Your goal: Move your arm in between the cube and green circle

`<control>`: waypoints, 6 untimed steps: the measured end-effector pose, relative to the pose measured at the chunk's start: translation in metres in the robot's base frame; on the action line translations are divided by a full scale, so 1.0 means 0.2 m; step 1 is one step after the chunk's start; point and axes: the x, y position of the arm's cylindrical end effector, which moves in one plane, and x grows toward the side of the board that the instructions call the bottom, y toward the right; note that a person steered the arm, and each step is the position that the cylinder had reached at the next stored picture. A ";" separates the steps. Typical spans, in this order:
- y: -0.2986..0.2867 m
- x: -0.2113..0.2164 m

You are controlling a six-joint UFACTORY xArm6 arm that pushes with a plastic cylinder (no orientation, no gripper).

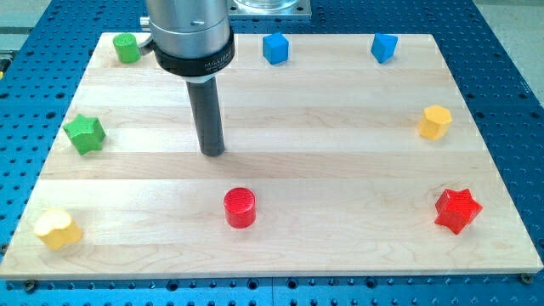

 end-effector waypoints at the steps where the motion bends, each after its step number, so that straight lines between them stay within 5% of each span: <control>1: 0.13 0.01; 2: 0.20 -0.01; 6: -0.24 -0.85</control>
